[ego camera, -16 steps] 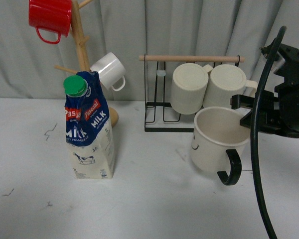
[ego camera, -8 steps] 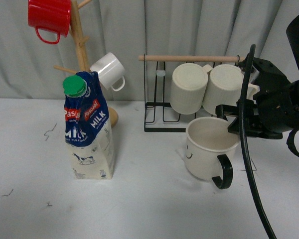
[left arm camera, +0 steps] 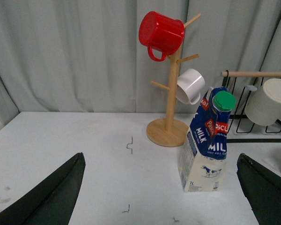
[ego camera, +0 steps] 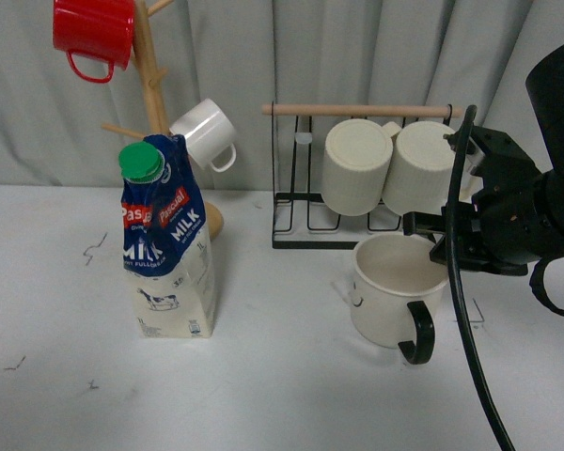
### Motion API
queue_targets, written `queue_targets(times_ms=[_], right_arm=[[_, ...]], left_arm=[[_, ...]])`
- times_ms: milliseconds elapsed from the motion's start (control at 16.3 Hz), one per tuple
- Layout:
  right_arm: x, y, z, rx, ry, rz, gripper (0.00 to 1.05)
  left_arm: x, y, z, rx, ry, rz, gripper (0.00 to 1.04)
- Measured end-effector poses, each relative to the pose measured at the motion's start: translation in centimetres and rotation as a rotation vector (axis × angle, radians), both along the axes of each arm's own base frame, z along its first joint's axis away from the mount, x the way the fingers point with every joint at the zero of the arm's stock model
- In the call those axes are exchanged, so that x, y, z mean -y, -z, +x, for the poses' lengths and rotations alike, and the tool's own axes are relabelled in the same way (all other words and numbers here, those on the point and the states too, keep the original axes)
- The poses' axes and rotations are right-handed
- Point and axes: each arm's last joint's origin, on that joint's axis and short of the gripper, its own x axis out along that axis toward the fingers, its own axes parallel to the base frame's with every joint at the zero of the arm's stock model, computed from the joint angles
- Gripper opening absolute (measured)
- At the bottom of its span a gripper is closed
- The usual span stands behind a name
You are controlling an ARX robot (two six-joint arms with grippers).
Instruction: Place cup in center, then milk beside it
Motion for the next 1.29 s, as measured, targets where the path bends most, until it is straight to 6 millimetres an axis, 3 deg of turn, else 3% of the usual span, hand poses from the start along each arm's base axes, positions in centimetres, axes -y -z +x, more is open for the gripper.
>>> queue_targets(times_ms=[796,980,1163,1286], right_arm=[[-0.2,0.4,-0.2,0.002,0.044,0.023,0.04],[0.2,-1.0,-0.7,0.031,0.043,0.036,0.36],[1.8,-5.5,-1.2,0.168,0.065,0.070,0.69],[3.0,-9.5,-2.6,0.325,0.070,0.100,0.92]], left_arm=[[0.0,0.0,0.0,0.000,0.000,0.000,0.98],[0.0,0.0,0.0,0.000,0.000,0.000,0.98],[0.0,0.0,0.0,0.000,0.000,0.000,0.98],[0.0,0.0,0.0,0.000,0.000,0.000,0.98]])
